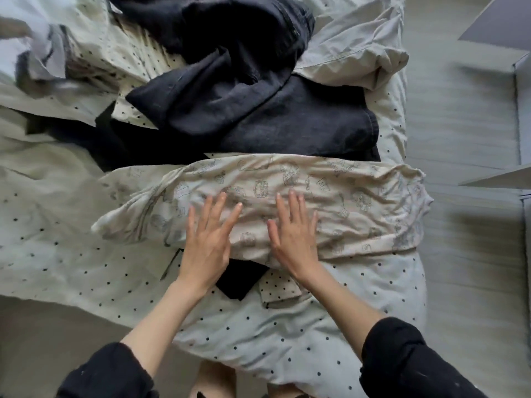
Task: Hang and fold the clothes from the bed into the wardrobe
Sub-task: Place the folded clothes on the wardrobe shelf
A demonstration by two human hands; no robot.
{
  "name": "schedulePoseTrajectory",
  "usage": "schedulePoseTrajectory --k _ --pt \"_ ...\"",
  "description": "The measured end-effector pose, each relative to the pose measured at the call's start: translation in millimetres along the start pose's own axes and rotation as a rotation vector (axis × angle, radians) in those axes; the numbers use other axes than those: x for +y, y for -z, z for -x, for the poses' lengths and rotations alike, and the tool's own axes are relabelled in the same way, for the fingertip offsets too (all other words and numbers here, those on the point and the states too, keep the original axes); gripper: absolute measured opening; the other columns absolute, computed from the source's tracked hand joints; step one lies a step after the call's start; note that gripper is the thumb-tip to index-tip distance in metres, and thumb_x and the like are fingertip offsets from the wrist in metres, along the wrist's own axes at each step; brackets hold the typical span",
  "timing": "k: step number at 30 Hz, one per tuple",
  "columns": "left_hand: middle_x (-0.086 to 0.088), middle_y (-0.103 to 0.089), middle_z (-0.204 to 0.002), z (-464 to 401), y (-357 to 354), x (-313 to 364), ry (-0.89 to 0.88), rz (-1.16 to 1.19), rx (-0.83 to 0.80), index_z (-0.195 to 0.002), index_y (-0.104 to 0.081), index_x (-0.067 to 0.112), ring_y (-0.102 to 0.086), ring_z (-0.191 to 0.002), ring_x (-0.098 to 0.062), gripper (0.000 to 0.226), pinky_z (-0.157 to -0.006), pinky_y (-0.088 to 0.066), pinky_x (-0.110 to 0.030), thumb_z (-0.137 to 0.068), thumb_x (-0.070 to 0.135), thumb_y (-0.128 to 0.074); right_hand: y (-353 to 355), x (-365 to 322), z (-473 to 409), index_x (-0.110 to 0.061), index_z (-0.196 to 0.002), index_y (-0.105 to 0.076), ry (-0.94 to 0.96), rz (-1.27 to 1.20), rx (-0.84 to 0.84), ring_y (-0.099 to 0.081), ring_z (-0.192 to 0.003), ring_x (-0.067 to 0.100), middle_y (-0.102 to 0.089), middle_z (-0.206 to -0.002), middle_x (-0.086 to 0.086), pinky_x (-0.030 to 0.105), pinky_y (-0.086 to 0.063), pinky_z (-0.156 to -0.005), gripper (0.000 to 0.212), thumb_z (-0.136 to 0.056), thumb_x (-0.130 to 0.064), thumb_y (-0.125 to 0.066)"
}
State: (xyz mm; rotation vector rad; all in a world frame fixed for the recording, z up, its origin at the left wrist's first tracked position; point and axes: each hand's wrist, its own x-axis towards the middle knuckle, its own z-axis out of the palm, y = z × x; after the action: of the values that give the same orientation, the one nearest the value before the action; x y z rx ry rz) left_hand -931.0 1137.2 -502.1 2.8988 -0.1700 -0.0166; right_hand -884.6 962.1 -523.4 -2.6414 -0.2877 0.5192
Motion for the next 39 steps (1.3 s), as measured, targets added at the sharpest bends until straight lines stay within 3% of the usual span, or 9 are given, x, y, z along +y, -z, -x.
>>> schedulePoseTrajectory --k 3,5,10,14,20,23,27,33,39 --pt "-0.015 -0.026 -0.152 22.2 19.6 -37.6 0.122 0.013 0.089 -0.145 -0.026 0.013 -0.017 -0.143 -0.03 0.08 -0.115 -0.012 -0.054 -0.076 -0.011 -0.059 -8.6 -49.1 -9.8 -0.017 -0.143 -0.035 0.198 0.078 0.114 -0.024 -0.141 0.032 -0.03 -0.152 0.014 0.065 -0.024 -0.103 0.056 -0.092 -0.042 -0.032" --pt "-0.016 -0.024 -0.152 30.4 28.8 -66.9 0.201 0.042 0.142 -0.146 -0.023 0.009 -0.019 -0.142 -0.031 0.069 -0.115 -0.015 -0.053 -0.085 -0.003 -0.051 -14.9 -73.3 -17.1 -0.019 -0.141 -0.034 0.253 0.119 0.134 -0.028 -0.139 0.034 -0.032 -0.151 0.015 0.066 -0.028 -0.101 0.054 -0.091 -0.038 -0.034" --pt "-0.019 -0.02 -0.151 45.8 46.6 -151.8 0.509 0.205 0.039 -0.148 -0.021 0.007 -0.02 -0.14 -0.033 0.075 -0.115 -0.02 -0.047 -0.085 0.002 -0.061 -36.9 -134.6 -27.5 -0.021 -0.143 -0.031 0.299 0.151 0.121 -0.026 -0.141 0.035 -0.028 -0.153 0.014 0.066 -0.022 -0.104 0.054 -0.091 -0.036 -0.033" --pt "-0.017 -0.06 -0.111 41.4 54.0 -196.2 0.438 0.337 -0.079 -0.114 -0.059 0.0 -0.055 -0.107 -0.035 0.035 -0.088 -0.04 -0.038 -0.079 -0.004 -0.062 -55.1 -161.6 -38.6 -0.025 -0.148 -0.024 0.212 0.159 0.103 -0.014 -0.145 0.029 -0.018 -0.157 0.009 0.067 -0.013 -0.107 0.06 -0.091 -0.042 -0.032" --pt "0.014 -0.061 -0.068 20.3 96.1 -243.2 0.62 0.858 0.094 -0.08 -0.063 0.02 -0.052 -0.059 0.007 0.027 -0.059 -0.039 -0.007 -0.081 -0.007 -0.063 -63.3 -164.4 -41.7 -0.029 -0.15 -0.003 0.107 0.147 0.038 0.01 -0.144 0.021 0.005 -0.159 0.002 0.063 -0.001 -0.112 0.073 -0.086 -0.061 -0.018" --pt "0.009 -0.06 -0.073 -0.9 95.9 -252.2 0.629 0.888 0.116 -0.076 -0.059 0.027 -0.054 -0.063 0.006 0.031 -0.061 -0.04 -0.005 -0.084 -0.003 -0.061 -64.8 -172.9 -44.0 -0.029 -0.151 -0.004 0.082 0.152 0.046 0.01 -0.144 0.022 0.006 -0.159 0.002 0.065 -0.002 -0.111 0.076 -0.085 -0.063 -0.02" --pt "-0.001 -0.063 -0.087 -27.3 65.6 -251.0 0.755 0.866 0.101 -0.088 -0.06 0.016 -0.058 -0.084 -0.017 0.007 -0.072 -0.044 -0.025 -0.089 0.023 -0.062 -67.3 -181.9 -40.7 -0.026 -0.15 -0.014 0.088 0.175 0.122 -0.003 -0.146 0.027 -0.005 -0.158 0.006 0.067 -0.006 -0.108 0.073 -0.088 -0.062 -0.028" --pt "0.002 -0.054 -0.112 -24.0 52.4 -239.1 0.853 0.961 0.053 -0.126 -0.045 0.008 -0.052 -0.102 -0.01 0.05 -0.083 -0.039 -0.02 -0.088 0.033 -0.064 -77.2 -196.8 -37.1 -0.027 -0.147 -0.021 0.222 0.219 0.188 -0.016 -0.143 0.026 -0.022 -0.155 0.01 0.067 -0.019 -0.106 0.064 -0.09 -0.052 -0.036" --pt "-0.003 -0.067 -0.107 -9.8 52.2 -244.8 0.766 1.14 -0.225 -0.111 -0.061 0.014 -0.062 -0.102 -0.015 0.027 -0.085 -0.051 -0.025 -0.091 0.033 -0.059 -81.4 -203.1 -35.3 -0.025 -0.146 -0.024 0.186 0.226 0.196 -0.016 -0.143 0.026 -0.023 -0.155 0.011 0.066 -0.02 -0.106 0.062 -0.09 -0.046 -0.038"
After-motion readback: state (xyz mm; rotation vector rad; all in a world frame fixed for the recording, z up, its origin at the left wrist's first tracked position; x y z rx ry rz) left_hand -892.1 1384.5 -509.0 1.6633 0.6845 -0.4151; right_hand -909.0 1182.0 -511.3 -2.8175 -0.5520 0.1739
